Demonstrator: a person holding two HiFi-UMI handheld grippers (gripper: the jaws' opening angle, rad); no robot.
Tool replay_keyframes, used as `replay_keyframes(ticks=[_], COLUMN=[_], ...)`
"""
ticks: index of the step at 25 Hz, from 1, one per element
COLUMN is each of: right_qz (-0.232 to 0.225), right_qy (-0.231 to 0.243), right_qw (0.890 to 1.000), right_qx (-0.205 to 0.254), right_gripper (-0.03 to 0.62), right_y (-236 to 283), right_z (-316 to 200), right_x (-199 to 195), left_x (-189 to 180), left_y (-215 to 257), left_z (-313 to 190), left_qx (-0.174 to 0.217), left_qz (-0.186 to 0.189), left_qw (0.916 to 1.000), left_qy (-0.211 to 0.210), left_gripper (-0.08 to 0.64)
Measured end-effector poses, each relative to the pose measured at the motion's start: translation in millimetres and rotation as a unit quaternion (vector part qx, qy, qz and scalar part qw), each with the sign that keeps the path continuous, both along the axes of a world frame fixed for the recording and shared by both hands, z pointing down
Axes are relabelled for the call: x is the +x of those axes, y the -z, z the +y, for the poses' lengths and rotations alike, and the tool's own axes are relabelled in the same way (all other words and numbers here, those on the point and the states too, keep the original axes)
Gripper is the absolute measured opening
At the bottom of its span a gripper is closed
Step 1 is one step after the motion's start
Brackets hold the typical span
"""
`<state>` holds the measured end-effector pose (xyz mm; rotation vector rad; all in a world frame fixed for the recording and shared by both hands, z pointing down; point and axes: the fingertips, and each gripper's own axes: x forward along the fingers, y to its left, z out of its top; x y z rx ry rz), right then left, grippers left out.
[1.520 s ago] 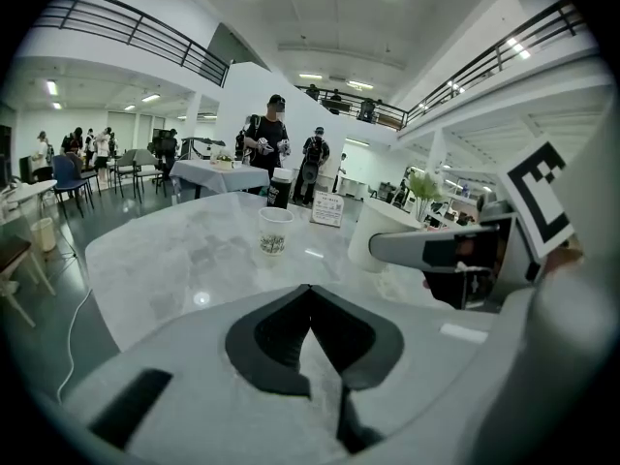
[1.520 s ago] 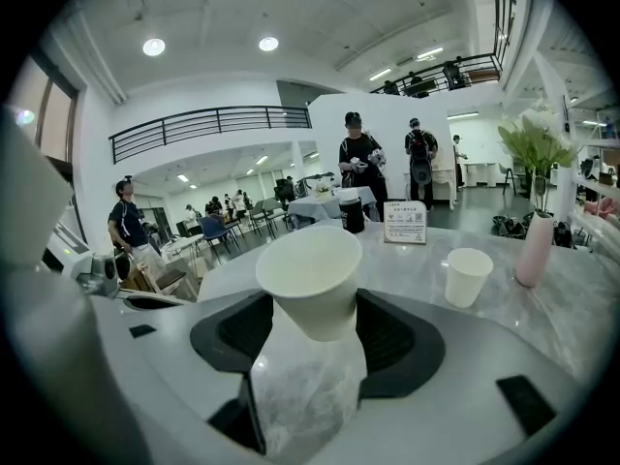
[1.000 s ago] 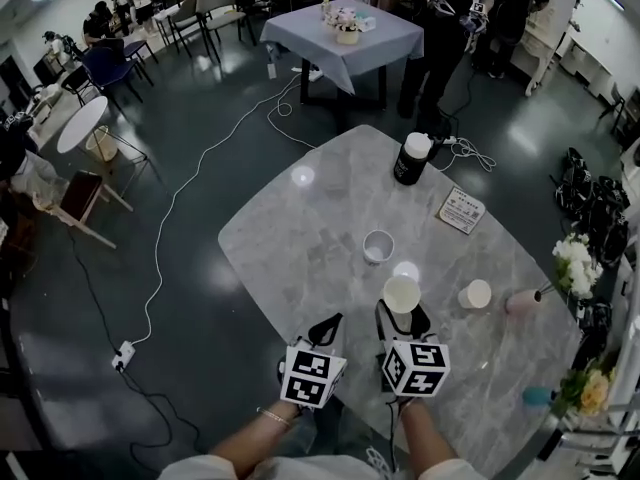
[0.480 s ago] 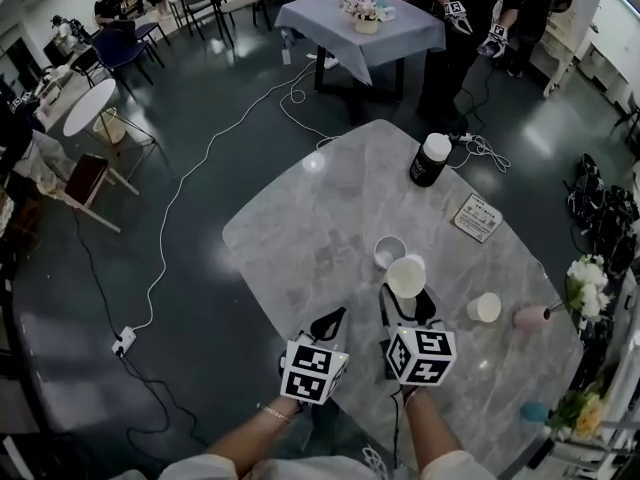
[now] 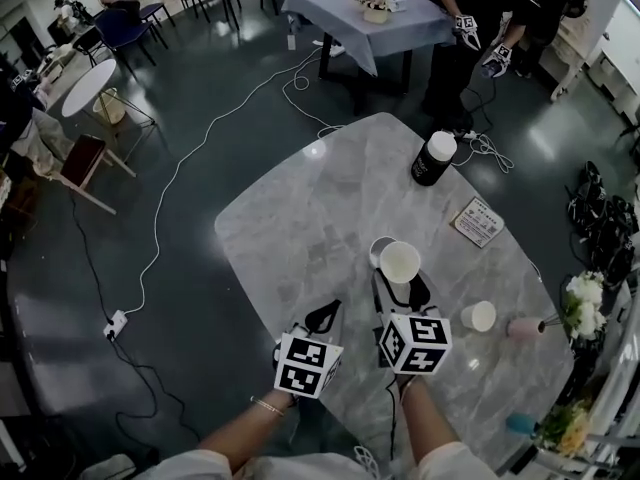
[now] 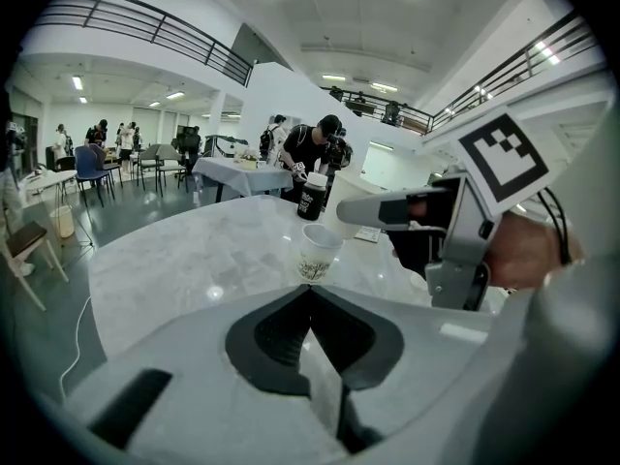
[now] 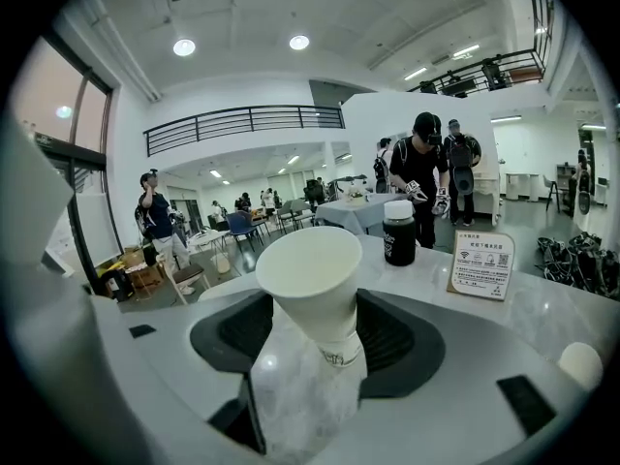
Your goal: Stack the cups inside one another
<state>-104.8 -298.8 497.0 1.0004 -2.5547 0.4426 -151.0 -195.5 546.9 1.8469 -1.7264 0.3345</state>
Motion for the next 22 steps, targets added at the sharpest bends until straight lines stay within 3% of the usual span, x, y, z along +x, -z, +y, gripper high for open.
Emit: replay_keyframes(ticks=[22], right_qz=[0.006], right_qy=[0.032], right_qw=[0.999], right_qx=[-0.017], right_gripper=[0.241], right_y=[-26], right_z=[-16], right_x=[-11], left_x=[-2], left_y=[-15], left_z=[-14], left_qx=[-0.014], left_qz=[0.006], left_qw=[0.9992], left_qy=[0.037], left_gripper=[0.001])
